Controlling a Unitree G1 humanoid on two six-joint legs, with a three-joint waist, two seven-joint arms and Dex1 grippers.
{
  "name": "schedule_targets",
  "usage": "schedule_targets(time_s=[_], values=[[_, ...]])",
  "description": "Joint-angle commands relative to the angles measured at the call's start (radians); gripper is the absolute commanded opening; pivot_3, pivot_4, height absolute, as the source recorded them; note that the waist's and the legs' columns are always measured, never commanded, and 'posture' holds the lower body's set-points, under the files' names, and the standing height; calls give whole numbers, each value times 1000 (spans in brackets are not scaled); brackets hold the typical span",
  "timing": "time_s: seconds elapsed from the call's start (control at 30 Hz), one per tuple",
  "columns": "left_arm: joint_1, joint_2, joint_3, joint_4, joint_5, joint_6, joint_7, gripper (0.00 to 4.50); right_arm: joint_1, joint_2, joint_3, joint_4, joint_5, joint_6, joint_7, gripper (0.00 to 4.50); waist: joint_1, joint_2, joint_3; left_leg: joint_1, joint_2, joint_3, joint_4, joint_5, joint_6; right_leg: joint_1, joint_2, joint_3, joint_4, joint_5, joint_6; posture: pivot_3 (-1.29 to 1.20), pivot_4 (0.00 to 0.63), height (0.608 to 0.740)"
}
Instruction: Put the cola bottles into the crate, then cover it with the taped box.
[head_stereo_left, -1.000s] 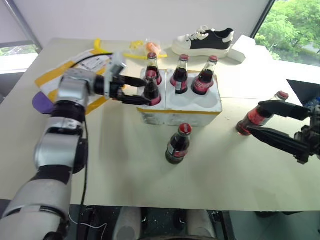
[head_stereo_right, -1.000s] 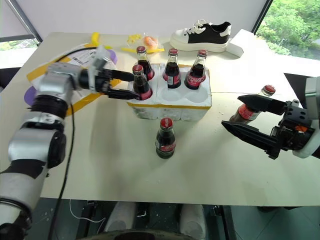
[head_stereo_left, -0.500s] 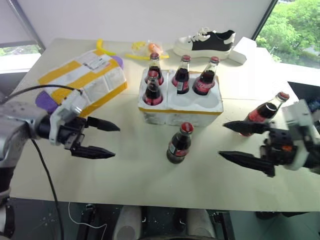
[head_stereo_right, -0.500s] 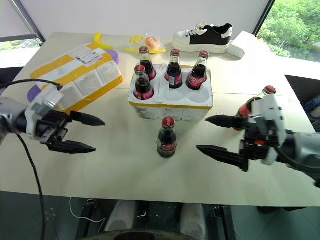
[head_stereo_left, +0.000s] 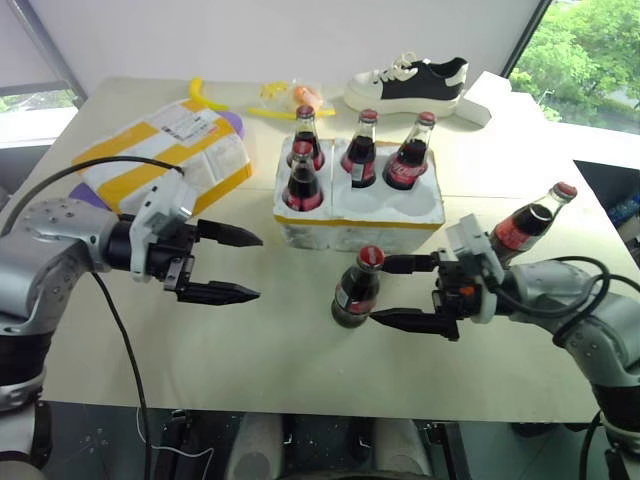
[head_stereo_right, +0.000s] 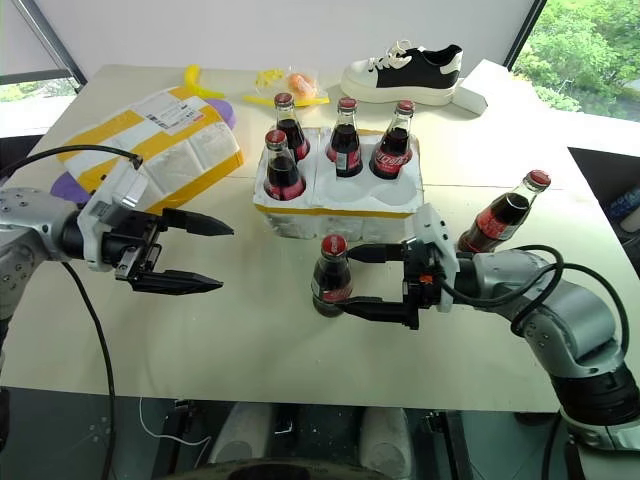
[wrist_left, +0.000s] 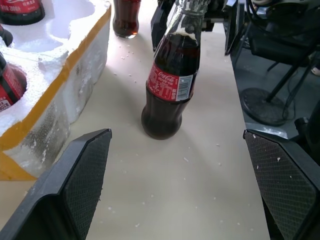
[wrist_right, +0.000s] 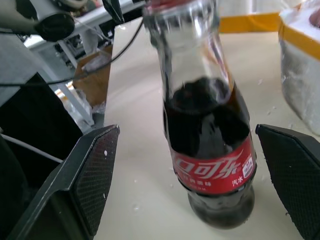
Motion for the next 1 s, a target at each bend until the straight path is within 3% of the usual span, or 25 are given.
schedule_targets(time_s=[0.03,0.37,0.6,0.7,0.77,1.0], values=[[-28,3,8,1,-9,-20,-1,4409,12,13,12,3,-47,-52,24,4500,0,0,0,0,0,0,0,0,0,0,0,0,0,0,0,0,150,740],[-72,-13,-30,24,6,-33,3,4409,-22,122,128,96,-192,-130,30,4500,-1,0,0,0,0,0,0,0,0,0,0,0,0,0,0,0,150,740],[-83,-22,-43,25,8,-35,10,4409,-66,197,138,154,-231,-130,5,4500,-1,0,0,0,0,0,0,0,-1,0,0,0,0,0,0,0,150,740],[-85,-26,-43,28,8,-36,15,4500,-67,205,106,141,-195,-108,10,3675,-1,0,0,0,0,0,0,0,-1,0,0,0,0,0,0,0,150,740],[-86,-31,-44,32,11,-39,20,4500,-65,198,84,119,-170,-94,19,2873,0,0,0,0,0,0,0,0,-1,0,0,0,0,0,0,0,150,740],[-87,-56,-48,49,26,-58,33,4500,-134,150,-7,80,-81,-7,28,2837,-1,1,1,0,0,0,0,0,-1,-1,0,0,0,0,0,0,150,740]])
